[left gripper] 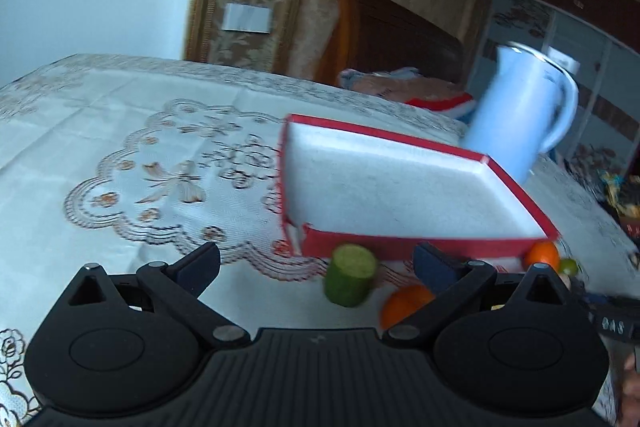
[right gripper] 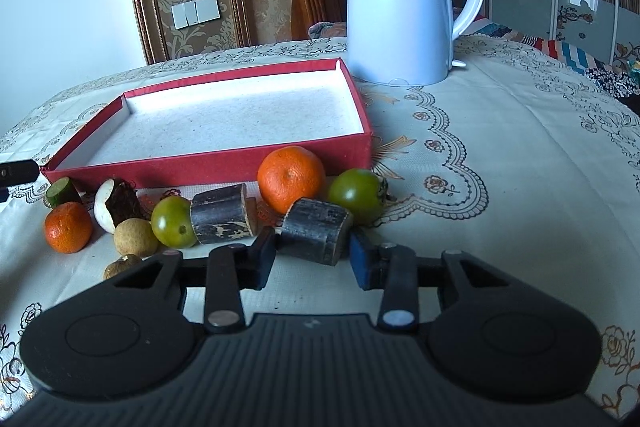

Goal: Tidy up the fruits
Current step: 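Grasp the dark eggplant piece with the right tool while the left tool grasps the mandarin orange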

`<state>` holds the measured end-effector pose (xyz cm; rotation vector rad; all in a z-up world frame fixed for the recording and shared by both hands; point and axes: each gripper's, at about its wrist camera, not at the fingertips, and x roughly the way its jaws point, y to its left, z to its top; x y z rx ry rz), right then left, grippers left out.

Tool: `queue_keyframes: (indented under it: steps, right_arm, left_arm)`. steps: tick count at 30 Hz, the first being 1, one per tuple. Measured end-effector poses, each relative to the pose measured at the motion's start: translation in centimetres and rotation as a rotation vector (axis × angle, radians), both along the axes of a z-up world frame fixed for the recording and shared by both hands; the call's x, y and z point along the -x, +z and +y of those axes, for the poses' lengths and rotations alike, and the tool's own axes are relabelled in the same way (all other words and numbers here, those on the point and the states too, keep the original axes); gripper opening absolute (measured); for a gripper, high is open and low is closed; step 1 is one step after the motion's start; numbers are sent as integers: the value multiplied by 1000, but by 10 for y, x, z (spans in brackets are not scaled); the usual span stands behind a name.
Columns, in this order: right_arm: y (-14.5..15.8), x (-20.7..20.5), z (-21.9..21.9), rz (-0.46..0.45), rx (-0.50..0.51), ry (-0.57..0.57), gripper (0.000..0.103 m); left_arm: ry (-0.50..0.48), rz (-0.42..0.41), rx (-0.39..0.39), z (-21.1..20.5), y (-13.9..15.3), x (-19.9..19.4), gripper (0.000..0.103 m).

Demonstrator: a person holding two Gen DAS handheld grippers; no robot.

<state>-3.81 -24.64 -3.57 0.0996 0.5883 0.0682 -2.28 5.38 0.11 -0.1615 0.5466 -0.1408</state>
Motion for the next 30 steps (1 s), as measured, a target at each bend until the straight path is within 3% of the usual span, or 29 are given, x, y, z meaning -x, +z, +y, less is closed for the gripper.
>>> queue_keyframes:
  steps: [9, 19, 22, 24, 30]
  right_arm:
    - [0, 0, 0, -1, -2, 0, 37]
    - [0, -1, 0, -1, 1, 0, 37]
    - [0, -1, 0, -1, 0, 0, 37]
    - [0, -1, 0, 0, -1, 0, 37]
    - [-1, -1, -1, -2, -9, 0, 37]
  left_arm:
    - [-98, 17, -174, -39, -10, 5, 103]
    - [-152, 32, -293, -64, -17, 4, 102]
    - [-154, 56, -290, -64, -19, 1, 87]
    - [-174, 73, -268, -64, -20, 0, 70]
    - [-192, 66, -263, -69, -21, 3, 56]
